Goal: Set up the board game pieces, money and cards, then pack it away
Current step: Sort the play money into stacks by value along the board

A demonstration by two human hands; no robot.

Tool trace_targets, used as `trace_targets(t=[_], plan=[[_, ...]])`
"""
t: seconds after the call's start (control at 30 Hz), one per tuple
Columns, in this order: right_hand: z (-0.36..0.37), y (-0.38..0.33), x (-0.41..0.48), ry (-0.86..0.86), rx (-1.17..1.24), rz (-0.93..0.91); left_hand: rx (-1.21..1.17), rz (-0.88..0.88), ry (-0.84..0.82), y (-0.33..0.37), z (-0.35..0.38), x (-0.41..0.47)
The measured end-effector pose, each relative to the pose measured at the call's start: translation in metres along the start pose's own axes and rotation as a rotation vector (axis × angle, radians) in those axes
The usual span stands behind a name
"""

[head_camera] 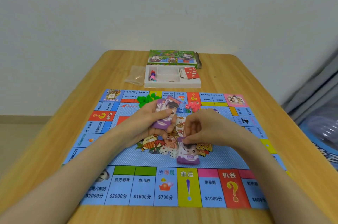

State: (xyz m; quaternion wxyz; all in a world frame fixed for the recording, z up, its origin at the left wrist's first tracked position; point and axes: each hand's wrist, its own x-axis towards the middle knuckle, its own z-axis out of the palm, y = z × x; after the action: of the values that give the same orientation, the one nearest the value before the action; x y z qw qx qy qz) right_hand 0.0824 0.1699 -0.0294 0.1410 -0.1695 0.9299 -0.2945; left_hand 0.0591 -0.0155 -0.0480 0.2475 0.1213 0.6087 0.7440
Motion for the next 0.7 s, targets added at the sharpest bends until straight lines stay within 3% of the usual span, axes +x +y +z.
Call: trace_targets(t=[0.2,0.43,0.7], plan=[[-0.002,-0.004,-0.004,0.056,-0.003,-0.076,0.001,0.002,-0.009,0.0,0.0,0.0],[-0.003,-0.005,-0.013,-0.284,-0.1,-0.121,-0.01,-0.003,0.001,0.001,0.001,0.0],[0.001,-0.008,-0.012,-0.252,-0.16,-0.15,-0.003,-0.007,0.007,0.0,0.0,0.001]])
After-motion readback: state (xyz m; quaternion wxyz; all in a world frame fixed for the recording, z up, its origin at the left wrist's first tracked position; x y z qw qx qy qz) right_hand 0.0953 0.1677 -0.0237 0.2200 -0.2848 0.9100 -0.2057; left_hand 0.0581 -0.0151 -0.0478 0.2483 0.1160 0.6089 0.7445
